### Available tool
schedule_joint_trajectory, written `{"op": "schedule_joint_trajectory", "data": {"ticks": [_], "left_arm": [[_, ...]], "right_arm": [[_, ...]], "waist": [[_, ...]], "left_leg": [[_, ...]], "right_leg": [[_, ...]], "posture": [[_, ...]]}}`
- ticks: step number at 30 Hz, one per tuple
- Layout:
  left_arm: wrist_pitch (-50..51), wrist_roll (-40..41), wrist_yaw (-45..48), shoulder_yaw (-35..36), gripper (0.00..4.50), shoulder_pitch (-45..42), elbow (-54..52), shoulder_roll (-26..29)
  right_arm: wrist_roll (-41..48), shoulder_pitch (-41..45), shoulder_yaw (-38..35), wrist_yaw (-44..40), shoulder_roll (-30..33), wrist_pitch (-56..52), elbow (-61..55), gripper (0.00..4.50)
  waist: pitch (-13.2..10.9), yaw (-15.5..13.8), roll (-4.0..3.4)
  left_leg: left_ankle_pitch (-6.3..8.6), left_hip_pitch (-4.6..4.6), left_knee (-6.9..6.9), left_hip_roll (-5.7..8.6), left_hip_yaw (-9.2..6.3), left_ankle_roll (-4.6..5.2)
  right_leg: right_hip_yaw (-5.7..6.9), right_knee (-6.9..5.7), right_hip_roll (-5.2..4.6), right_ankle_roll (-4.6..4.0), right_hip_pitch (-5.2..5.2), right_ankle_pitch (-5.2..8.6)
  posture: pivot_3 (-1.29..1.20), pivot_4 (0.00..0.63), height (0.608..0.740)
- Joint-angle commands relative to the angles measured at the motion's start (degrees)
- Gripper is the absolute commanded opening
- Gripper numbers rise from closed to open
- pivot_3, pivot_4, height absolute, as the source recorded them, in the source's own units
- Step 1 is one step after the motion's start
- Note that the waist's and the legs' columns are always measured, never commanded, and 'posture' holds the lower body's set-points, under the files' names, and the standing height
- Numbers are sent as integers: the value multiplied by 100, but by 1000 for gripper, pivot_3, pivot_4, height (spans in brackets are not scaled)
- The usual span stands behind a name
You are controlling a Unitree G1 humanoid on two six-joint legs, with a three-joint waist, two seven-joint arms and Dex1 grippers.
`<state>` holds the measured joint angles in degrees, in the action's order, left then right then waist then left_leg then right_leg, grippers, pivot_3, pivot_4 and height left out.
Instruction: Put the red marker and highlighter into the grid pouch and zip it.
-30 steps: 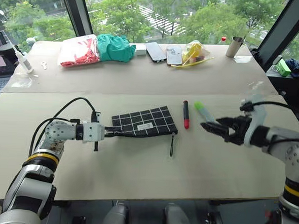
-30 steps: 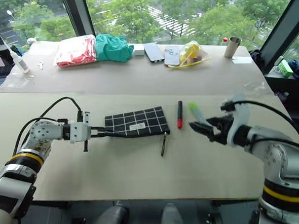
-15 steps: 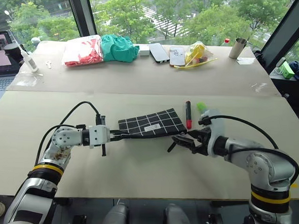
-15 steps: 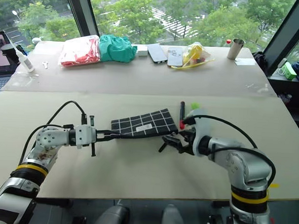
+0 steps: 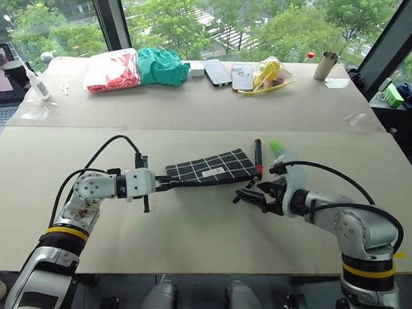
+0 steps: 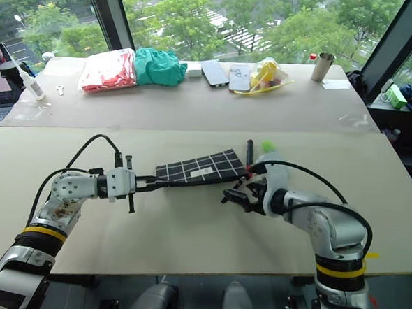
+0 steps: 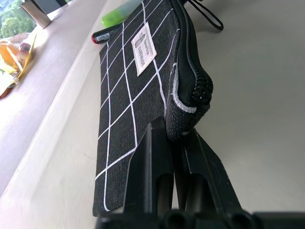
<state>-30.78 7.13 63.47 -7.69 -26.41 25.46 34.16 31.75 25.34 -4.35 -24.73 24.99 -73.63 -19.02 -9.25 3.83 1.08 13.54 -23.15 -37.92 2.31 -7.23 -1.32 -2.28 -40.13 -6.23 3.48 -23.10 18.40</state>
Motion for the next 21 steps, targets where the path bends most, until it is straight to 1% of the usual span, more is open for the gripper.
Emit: {"op": "schedule_joint_trajectory", "data": {"ticks": [1,3,14,17,19,21], "left_arm": [[-13,104,-42,99,0,72,-184,7],[-27,104,-41,93,0,106,-194,0],[-4,94,-122,96,0,180,-296,-33],[-20,81,-184,106,0,190,-289,-48],[-46,72,-216,105,0,199,-264,-60],[-77,65,-237,96,0,223,-239,-71]], "right_arm": [[-195,224,200,140,-74,378,25,4216],[-392,239,368,205,-45,577,134,3759],[-421,296,507,-70,99,772,103,36],[-443,368,720,-182,129,753,130,13],[-563,401,1165,-326,284,789,55,13],[-865,454,1806,-468,519,1020,-79,13]], "waist": [[0,6,0],[0,0,0],[0,-1,0],[0,6,0],[0,10,0],[0,5,0]], "left_leg": [[0,0,0,0,0,0],[0,1,0,0,-2,0],[0,-1,0,0,-2,0],[0,-1,0,0,-1,0],[0,0,0,0,-1,0],[0,0,0,0,-2,0]], "right_leg": [[0,0,0,0,0,0],[2,0,0,0,0,0],[1,1,0,0,0,0],[1,1,0,0,0,0],[1,1,0,0,-1,0],[2,1,0,0,-1,0]], "posture": [[0,150,740],[0,150,740],[0,150,740],[0,150,740],[0,150,740],[0,150,740]]}}
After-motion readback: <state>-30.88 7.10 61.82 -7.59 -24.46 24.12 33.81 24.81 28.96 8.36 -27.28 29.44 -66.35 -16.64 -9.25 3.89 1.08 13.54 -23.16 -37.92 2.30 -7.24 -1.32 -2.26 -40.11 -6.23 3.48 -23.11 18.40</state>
